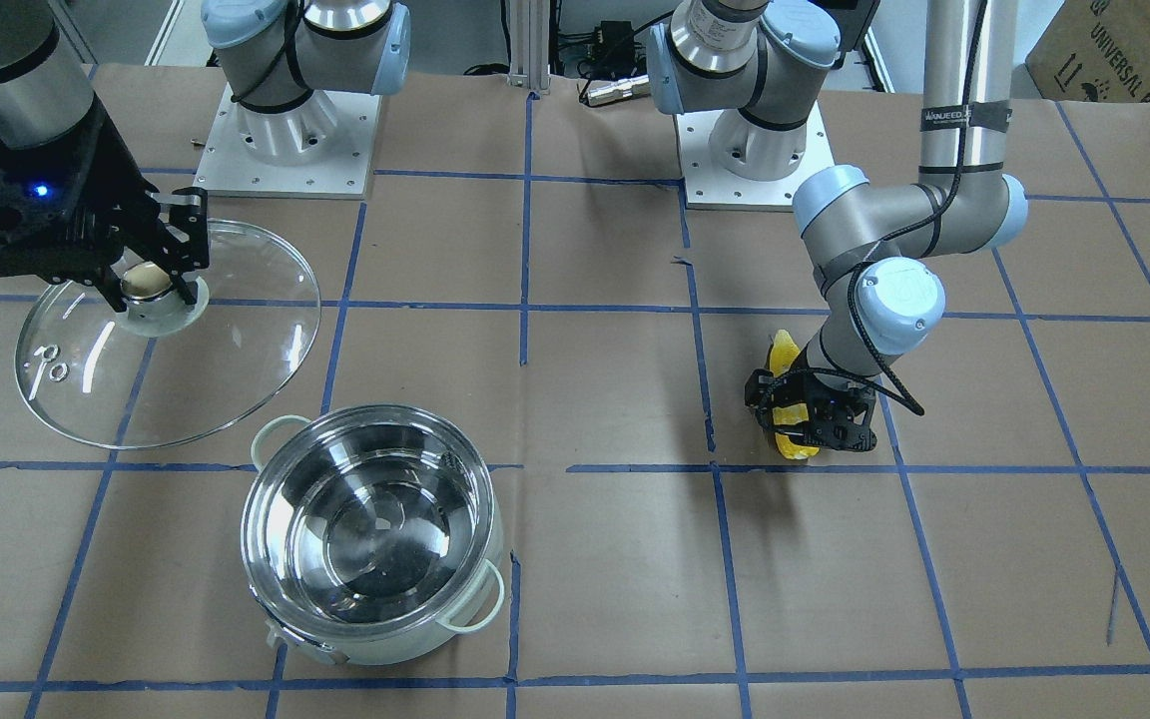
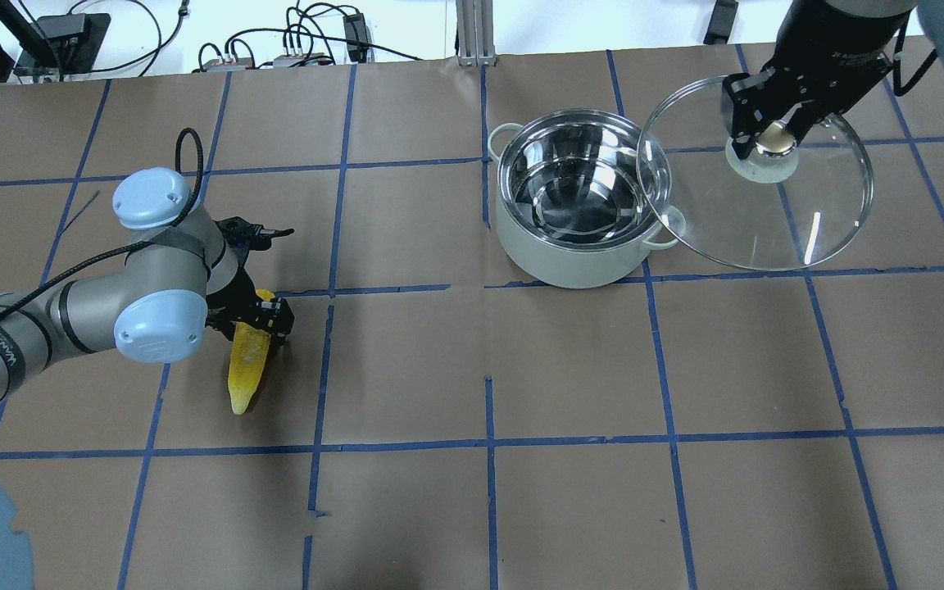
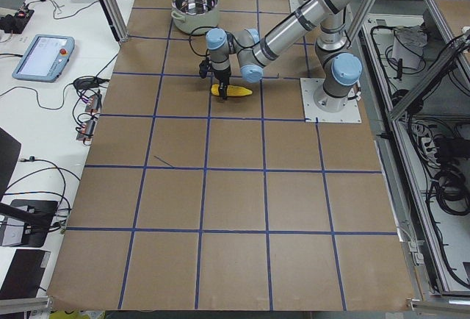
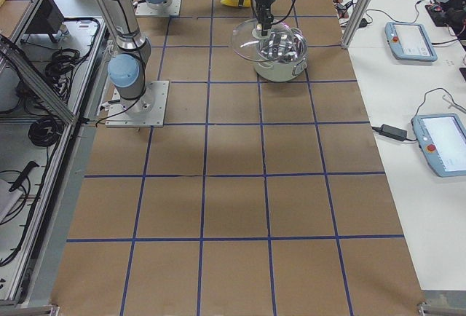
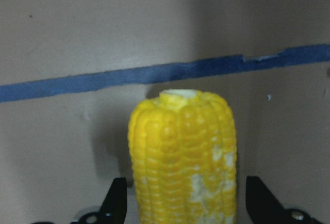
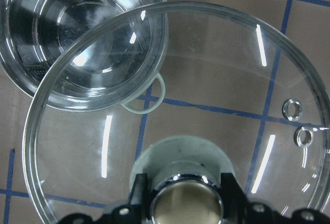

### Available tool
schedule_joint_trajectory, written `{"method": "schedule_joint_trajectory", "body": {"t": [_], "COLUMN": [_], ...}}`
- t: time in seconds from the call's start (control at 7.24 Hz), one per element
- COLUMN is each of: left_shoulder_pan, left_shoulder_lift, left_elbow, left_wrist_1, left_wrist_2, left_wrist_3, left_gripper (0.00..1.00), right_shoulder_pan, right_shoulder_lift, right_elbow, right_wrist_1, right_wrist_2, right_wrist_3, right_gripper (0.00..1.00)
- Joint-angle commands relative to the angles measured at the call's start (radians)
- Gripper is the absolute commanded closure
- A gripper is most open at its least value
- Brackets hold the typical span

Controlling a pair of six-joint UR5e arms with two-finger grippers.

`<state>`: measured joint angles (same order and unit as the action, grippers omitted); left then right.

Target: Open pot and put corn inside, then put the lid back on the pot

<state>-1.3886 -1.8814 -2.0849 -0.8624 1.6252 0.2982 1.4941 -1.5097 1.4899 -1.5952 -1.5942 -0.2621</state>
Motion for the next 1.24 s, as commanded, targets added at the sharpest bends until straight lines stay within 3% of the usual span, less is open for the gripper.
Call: {"method": "schedule_joint_trajectory", "body": {"t": [0.0,0.28,0.69,1.11], "left_shoulder_pan": [-0.003,-0.032,-0.197,-0.405], "left_shoulder_lift": [0.028,0.050,0.042,-0.115], "left_elbow": [0.012,0.105,0.369,0.653], "left_wrist_1": [-0.050,-0.158,-0.390,-0.405], "left_wrist_2": [-0.002,-0.014,-0.090,-0.143], "left_wrist_3": [-0.007,-0.086,-0.305,-0.576], "left_gripper": [0.72,0.74,0.75,0.75], "right_shoulder_pan": [-0.005,-0.050,-0.176,-0.180], "right_shoulder_lift": [0.000,0.000,-0.006,0.000], "right_elbow": [0.003,0.009,0.010,0.012], "right_wrist_1": [-0.005,0.000,0.014,0.008], "right_wrist_2": [-0.003,-0.003,-0.001,-0.003], "right_wrist_3": [0.000,-0.008,-0.035,-0.035], "right_gripper": [0.74,0.74,0.74,0.74]}}
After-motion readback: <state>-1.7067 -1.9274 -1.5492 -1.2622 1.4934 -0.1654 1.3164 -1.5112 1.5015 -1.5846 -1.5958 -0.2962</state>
